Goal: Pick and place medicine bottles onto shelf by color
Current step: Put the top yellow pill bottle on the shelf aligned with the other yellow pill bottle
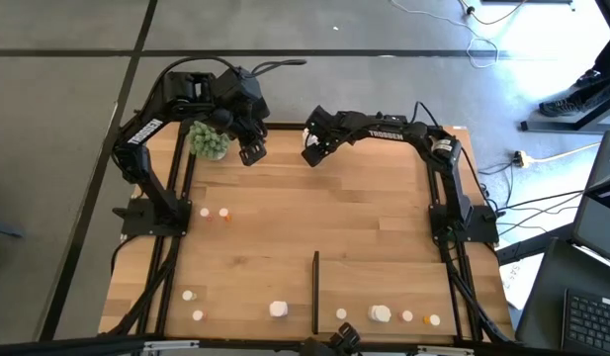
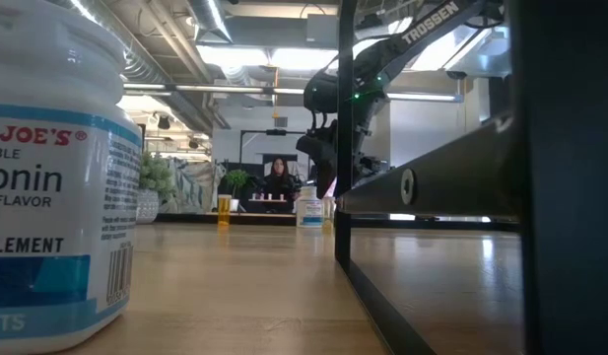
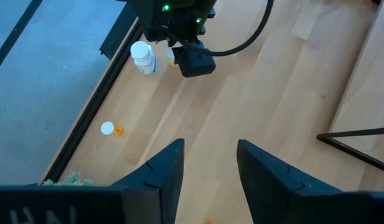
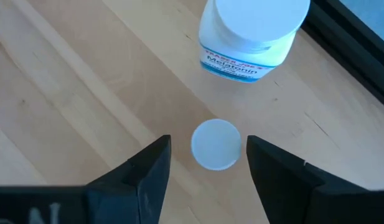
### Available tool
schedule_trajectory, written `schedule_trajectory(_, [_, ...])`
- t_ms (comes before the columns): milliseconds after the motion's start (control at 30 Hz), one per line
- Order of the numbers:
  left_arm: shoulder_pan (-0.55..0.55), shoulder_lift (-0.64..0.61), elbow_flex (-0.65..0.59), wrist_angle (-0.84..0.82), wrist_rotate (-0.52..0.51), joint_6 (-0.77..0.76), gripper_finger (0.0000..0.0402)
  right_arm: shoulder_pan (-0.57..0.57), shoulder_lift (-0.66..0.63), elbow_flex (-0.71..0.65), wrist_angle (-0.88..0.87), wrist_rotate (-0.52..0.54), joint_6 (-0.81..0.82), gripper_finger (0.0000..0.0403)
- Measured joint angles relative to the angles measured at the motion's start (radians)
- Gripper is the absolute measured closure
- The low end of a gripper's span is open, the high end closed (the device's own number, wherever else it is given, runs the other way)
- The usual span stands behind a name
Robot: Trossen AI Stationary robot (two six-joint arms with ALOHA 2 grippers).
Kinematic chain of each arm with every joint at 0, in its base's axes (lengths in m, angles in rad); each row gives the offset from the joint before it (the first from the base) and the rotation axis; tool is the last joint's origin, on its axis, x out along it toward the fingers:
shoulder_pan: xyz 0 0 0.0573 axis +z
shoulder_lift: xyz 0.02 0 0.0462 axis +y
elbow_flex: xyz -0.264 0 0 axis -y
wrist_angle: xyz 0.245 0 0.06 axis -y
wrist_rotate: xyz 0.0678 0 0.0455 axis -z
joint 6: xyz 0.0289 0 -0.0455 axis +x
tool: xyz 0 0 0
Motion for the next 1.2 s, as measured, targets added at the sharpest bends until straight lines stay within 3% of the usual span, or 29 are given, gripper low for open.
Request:
schedule_trajectory(400, [0.0, 0.0, 0.0, 0.0, 0.0, 0.0, 0.026, 0.0, 0.0, 0.0, 0.0, 0.001, 0.003, 0.024])
schedule_trajectory(900, [0.0, 0.0, 0.0, 0.0, 0.0, 0.01, 0.026, 0.0, 0.0, 0.0, 0.0, 0.043, -0.001, 0.0244])
schedule_trajectory(1200, [0.0, 0.0, 0.0, 0.0, 0.0, 0.017, 0.026, 0.0, 0.0, 0.0, -0.001, 0.034, -0.002, 0.0267])
